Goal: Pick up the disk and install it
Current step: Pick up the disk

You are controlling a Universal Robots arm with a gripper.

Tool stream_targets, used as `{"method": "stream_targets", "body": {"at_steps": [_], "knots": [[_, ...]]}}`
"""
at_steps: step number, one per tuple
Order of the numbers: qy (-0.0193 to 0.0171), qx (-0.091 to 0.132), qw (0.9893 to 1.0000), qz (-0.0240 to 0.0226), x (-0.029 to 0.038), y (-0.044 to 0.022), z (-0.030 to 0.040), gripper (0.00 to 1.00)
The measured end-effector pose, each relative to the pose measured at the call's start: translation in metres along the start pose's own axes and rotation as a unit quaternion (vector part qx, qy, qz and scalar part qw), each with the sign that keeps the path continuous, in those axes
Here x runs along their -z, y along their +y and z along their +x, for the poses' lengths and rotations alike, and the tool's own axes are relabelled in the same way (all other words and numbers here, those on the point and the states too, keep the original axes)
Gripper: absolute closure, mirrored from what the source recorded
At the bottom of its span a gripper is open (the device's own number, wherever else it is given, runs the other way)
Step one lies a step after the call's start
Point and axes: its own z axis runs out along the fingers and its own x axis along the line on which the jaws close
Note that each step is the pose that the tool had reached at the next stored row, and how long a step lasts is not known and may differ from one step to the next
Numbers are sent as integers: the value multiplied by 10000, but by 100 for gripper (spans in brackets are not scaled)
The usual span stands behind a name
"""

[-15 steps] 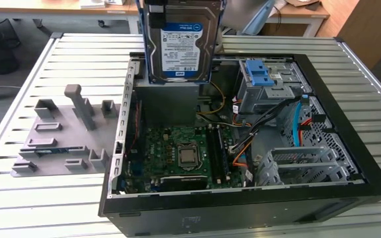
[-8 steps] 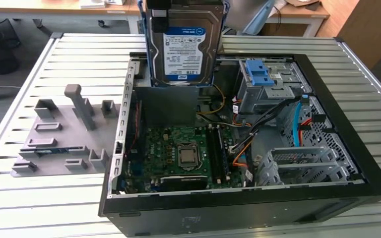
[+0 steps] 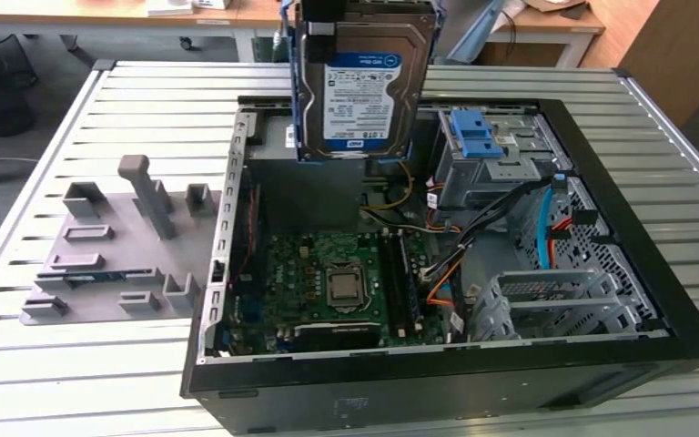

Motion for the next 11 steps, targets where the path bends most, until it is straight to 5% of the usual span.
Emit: {"method": "stream_targets", "body": {"at_steps": [11], "knots": [[1, 1, 10000, 21, -22, -241, 3, 64]]}}
